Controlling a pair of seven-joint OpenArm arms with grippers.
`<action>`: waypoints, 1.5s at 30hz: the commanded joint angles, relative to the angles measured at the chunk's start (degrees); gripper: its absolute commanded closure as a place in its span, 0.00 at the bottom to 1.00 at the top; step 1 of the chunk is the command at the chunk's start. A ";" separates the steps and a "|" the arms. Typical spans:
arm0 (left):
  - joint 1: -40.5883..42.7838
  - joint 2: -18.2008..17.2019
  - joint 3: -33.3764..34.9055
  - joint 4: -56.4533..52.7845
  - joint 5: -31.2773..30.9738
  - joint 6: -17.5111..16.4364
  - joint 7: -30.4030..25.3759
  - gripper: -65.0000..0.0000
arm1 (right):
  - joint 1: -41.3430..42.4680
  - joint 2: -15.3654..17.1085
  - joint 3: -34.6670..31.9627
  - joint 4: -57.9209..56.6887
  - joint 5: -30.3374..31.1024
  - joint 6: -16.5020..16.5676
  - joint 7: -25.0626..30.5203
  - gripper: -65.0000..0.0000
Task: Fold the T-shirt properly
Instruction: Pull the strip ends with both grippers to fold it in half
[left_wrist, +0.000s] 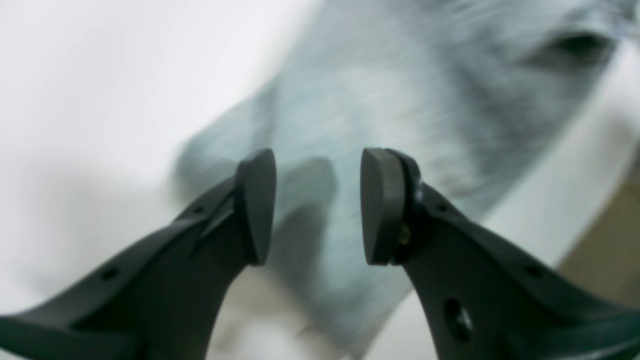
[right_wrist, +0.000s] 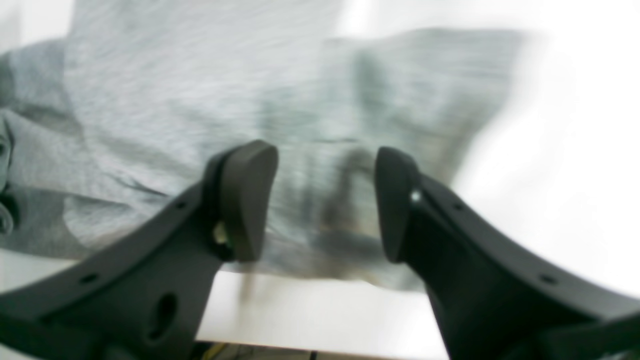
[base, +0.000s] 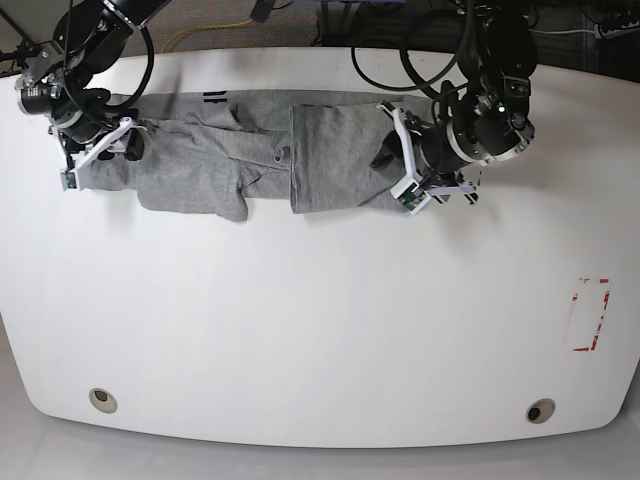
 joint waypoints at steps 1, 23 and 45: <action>0.27 -0.95 0.10 -0.97 -0.69 -0.06 -0.56 0.62 | 1.60 1.17 2.40 1.39 1.00 0.08 -0.87 0.46; 0.97 -2.88 0.01 -14.42 -0.69 -0.06 -7.94 0.63 | 5.82 8.46 11.98 -25.42 8.83 0.08 -1.17 0.17; -2.37 -2.71 0.18 -18.20 -0.61 4.91 -7.94 0.63 | 4.94 5.39 7.67 -21.73 10.50 0.08 0.98 0.98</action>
